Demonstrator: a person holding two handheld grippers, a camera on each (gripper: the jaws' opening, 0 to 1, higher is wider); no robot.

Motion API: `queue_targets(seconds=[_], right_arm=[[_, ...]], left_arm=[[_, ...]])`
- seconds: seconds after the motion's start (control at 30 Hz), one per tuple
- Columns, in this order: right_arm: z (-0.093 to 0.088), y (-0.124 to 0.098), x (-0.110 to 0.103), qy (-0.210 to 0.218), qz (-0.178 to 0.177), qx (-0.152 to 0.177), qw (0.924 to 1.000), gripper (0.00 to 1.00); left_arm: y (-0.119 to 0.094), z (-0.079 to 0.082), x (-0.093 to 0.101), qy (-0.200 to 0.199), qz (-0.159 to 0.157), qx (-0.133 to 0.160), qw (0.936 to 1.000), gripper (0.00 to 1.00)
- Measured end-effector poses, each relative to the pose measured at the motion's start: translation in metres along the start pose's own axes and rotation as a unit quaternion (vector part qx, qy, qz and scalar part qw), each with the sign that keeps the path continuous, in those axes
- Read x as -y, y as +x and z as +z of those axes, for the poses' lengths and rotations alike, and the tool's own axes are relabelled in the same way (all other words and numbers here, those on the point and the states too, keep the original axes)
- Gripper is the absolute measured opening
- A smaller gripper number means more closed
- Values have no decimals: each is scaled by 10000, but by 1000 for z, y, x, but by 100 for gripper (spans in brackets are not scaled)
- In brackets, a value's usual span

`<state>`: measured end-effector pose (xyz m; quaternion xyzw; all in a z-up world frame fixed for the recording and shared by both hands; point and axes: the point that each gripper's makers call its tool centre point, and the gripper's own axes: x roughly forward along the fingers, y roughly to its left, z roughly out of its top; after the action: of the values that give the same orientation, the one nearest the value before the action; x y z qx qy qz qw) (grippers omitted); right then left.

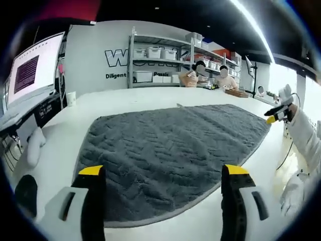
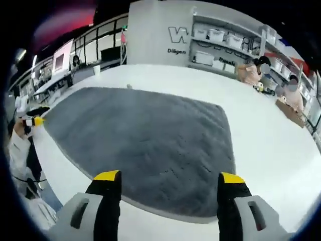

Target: Open the folded towel by lifting each exposed corner and separating the folded layers until the towel lies flat within the target outline without major curled edges

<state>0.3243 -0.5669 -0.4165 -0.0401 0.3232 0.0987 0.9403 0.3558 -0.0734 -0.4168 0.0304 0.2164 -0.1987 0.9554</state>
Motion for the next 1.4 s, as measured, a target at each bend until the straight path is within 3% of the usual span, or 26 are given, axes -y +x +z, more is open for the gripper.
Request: queue_targets(seconds=[0.07,0.27,0.4,1.4], right_arm=[[0,4,-2,155,-8,89,9998,79],[-11,21,-11,212,-81,50,9997,85],[-17,27,-11,219,-104,-5,9997,85],[-27,14,-11,49,29,361,9993,88]], left_arm=[[8,-7,-8,-62,191,-126,9997,99],[17,-12,-11,-214,205,-8,9996,99],[19,-14,-11,-22,294,-49,9996,99],[4,-24,-13,-74,480,122,9987,97]])
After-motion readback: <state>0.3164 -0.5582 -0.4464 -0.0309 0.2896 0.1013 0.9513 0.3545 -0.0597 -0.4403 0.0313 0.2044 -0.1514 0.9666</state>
